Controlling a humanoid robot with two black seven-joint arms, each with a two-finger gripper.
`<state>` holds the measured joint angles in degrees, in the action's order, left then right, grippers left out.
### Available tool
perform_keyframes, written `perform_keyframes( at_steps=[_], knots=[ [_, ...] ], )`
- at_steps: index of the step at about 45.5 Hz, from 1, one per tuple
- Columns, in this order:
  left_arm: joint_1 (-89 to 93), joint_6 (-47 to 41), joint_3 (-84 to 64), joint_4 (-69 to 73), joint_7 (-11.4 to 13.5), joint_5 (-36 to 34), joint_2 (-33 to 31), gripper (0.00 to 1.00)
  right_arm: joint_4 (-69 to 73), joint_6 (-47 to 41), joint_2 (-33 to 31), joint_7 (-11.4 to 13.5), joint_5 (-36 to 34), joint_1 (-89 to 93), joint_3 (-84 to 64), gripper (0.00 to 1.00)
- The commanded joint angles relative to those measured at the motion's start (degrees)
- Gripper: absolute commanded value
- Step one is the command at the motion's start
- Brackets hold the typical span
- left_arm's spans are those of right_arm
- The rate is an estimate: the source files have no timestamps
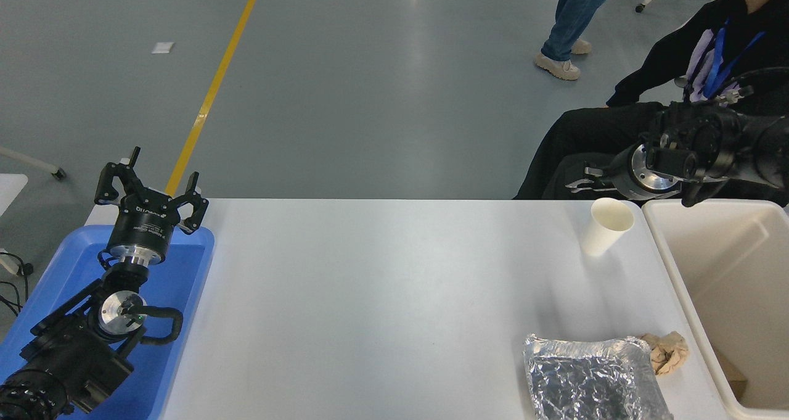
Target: Pick up paper cup place in dustbin
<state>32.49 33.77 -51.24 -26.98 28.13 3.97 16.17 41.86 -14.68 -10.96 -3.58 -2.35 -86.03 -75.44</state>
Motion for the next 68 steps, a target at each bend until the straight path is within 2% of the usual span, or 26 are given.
perform_keyframes(
  at_steps=[1, 6, 14, 21, 27, 32, 53, 62, 68],
  knots=[
    [-0.1, 0.0, 0.0, 0.0, 0.0, 0.0, 0.0, 0.99, -10.5, 3.9, -0.2, 3.3, -0.2, 10.8, 2.8, 0.97],
    [-0.1, 0.0, 0.0, 0.0, 0.0, 0.0, 0.0, 0.99, -13.6, 4.3, -0.4, 5.7, -0.2, 13.1, 2.9, 0.97],
    [0.0, 0.0, 0.0, 0.0, 0.0, 0.0, 0.0, 0.99, -14.2, 4.8, -1.8, 6.9, -0.9, 13.6, 2.9, 0.97],
    [0.0, 0.1, 0.0, 0.0, 0.0, 0.0, 0.0, 0.99, -16.2, 5.7, -2.0, 6.9, -1.6, 16.1, 3.5, 0.96],
    [0.0, 0.0, 0.0, 0.0, 0.0, 0.0, 0.0, 0.99, -18.4, 7.2, -1.8, 6.9, -6.7, 18.6, 7.3, 0.97],
    [0.0, 0.1, 0.0, 0.0, 0.0, 0.0, 0.0, 0.99, -18.4, 7.2, -1.7, 6.8, -7.6, 18.6, 8.6, 1.0],
    [0.0, 0.0, 0.0, 0.0, 0.0, 0.0, 0.0, 0.99, -18.5, 9.8, -1.3, 6.8, -7.6, 21.3, 11.6, 1.0],
    [0.0, 0.0, 0.0, 0.0, 0.0, 0.0, 0.0, 0.99, -18.5, 15.7, -1.3, 6.8, -7.5, 22.8, 12.5, 1.0],
    [0.0, 0.0, 0.0, 0.0, 0.0, 0.0, 0.0, 0.99, -18.5, 16.5, -1.2, 6.8, -7.6, 22.9, 12.9, 0.99]
  ],
)
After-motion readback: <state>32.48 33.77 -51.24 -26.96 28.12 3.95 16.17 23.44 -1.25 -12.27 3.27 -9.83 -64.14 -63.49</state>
